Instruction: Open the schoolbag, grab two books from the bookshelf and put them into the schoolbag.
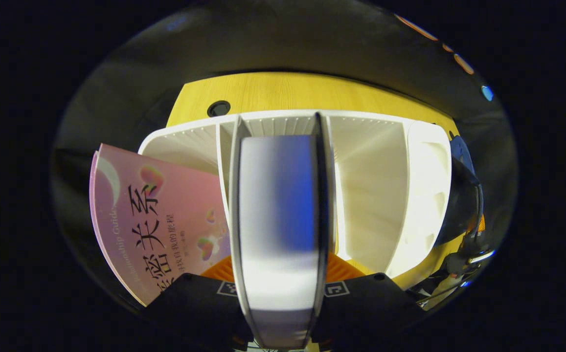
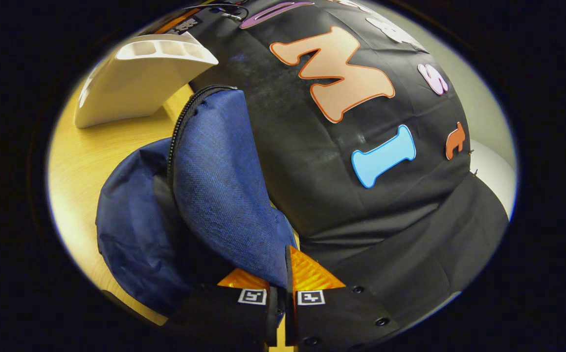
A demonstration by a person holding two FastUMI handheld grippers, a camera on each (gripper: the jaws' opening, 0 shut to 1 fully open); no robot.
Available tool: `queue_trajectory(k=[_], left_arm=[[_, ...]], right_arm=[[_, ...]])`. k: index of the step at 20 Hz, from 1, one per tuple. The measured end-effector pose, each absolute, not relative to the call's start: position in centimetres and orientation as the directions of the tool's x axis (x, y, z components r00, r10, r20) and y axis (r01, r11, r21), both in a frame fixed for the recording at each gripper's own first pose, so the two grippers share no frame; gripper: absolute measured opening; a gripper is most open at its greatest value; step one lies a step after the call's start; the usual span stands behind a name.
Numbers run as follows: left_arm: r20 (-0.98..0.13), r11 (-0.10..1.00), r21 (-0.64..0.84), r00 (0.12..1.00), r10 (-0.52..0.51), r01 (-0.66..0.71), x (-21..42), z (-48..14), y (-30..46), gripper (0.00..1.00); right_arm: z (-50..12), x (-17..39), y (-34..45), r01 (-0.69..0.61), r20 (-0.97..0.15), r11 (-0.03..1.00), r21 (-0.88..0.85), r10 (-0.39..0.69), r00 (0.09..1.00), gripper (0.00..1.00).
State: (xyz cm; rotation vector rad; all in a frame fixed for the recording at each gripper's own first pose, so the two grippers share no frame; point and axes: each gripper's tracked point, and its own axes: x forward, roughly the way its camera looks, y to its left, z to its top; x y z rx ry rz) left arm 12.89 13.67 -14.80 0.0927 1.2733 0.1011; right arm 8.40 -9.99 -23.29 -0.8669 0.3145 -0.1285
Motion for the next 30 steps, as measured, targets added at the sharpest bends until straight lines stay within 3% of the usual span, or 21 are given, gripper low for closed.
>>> queue_trajectory(k=[9,13,18,24,30], left_arm=[[-0.957,0.991,0.11,0.261,0.126,-0.073,11.1,-14.1,13.4,0.48],[-0.952,0.98,0.146,0.252,0.176,-0.136,8.6,-11.5,13.9,0.47],[-0.966,0.966,0.009,0.246,0.075,-0.26,4.9,-8.6,11.6,0.45],[-0.947,0.964,-0.015,0.313,0.071,-0.264,0.9,-4.0,9.5,0.44],[-0.913,0.971,-0.103,0.408,-0.005,-0.217,-2.4,-0.7,5.0,0.43]], right_arm=[[-23.3,8.4,-10.1,-0.015,-0.217,0.644,-0.765,-0.237,0.947,0.09],[-23.2,8.4,-10.1,-0.012,-0.213,0.649,-0.76,-0.231,0.949,0.1],[-23.2,8.5,-10.1,-0.013,-0.209,0.662,-0.75,-0.218,0.953,0.09],[-23.0,8.5,-10.2,-0.007,-0.201,0.679,-0.734,-0.207,0.957,0.09],[-23.1,8.2,-10.6,-0.01,-0.208,0.711,-0.703,-0.193,0.959,0.09]])
